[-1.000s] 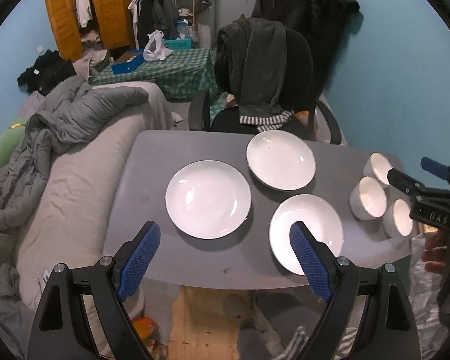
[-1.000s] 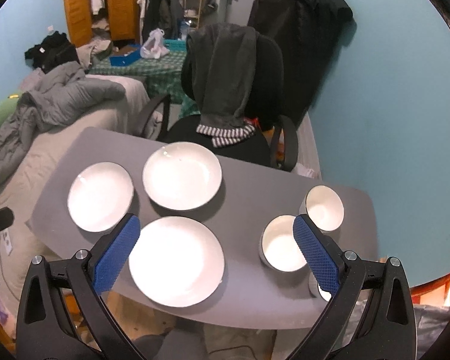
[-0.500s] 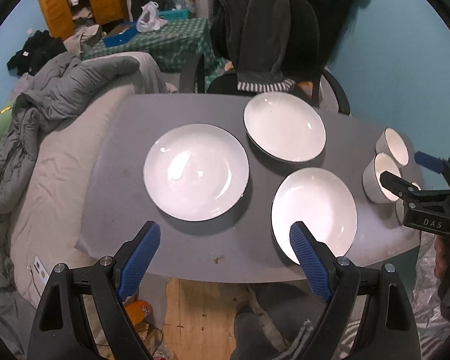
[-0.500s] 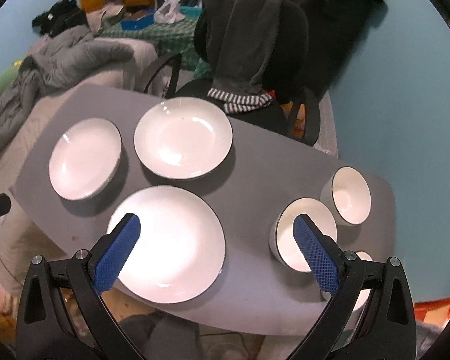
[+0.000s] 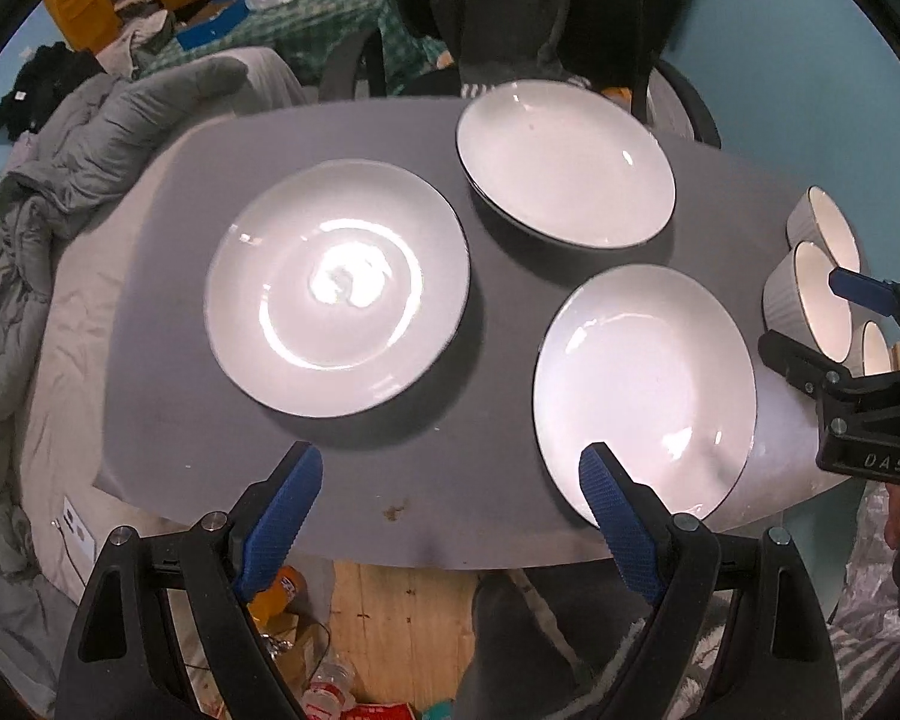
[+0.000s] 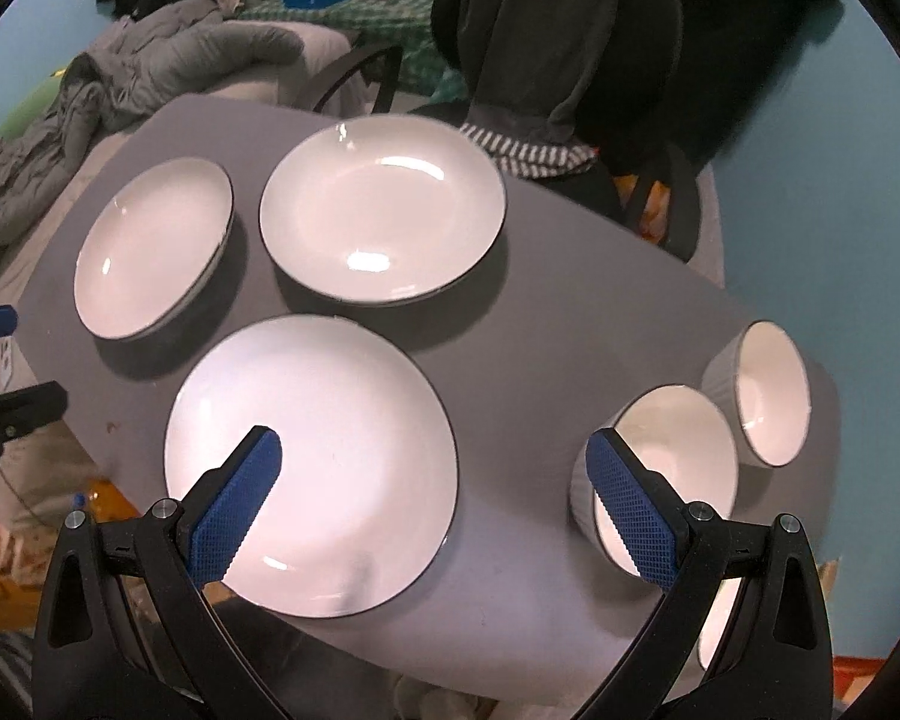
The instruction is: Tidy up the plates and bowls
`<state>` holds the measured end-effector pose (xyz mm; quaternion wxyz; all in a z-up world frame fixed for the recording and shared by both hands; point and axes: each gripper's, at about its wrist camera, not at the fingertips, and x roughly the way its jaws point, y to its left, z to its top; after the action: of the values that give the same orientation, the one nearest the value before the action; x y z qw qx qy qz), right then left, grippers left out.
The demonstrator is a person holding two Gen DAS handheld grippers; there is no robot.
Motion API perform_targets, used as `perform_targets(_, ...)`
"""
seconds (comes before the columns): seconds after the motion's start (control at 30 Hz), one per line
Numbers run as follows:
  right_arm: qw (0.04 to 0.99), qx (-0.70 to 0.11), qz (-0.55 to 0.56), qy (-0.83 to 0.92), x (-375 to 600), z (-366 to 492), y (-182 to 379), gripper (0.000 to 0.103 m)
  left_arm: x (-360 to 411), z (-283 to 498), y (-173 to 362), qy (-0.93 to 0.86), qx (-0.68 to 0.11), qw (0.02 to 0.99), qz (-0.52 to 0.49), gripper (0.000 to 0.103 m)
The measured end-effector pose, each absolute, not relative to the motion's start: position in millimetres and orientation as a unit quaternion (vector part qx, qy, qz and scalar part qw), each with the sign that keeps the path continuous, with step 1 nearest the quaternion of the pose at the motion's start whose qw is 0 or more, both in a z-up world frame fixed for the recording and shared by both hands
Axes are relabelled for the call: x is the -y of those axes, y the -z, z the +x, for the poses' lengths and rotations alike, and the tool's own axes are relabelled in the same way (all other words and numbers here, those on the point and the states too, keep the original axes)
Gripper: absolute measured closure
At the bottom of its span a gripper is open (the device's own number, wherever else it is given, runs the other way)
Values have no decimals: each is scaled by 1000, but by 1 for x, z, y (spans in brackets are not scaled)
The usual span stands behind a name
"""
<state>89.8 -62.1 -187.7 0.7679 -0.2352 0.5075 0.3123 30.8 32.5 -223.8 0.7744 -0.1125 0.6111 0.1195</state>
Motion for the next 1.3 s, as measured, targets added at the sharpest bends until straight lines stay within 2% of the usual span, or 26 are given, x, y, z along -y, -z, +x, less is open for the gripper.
perform_targets(0.4,739,-537,-237,-332,69,101,221,3,-21,45,267,-114,-655,737,-122,14)
perform_targets(0.53,729,-542,-244,-339,66,103,229,3,-20,46,272,-126,-654,740,-94,14)
perform_targets(0.67,724,-544,-254,-341,63,106,235,3,-16,40,280,-134,-656,740,-56,28)
perform_targets(1.1,712,-557,-253,-344,57,114,251,3,-10,43,288,-99,-667,734,-79,28)
perform_targets(1.2,709,-566,-242,-344,59,117,256,7,-10,42,293,-92,-673,727,-100,28)
perform_targets(1.23,708,-568,-240,-344,60,118,257,10,-11,42,296,-88,-675,724,-109,31)
perform_targets(1.3,704,-575,-235,-344,60,121,261,14,-12,42,301,-86,-681,717,-121,43)
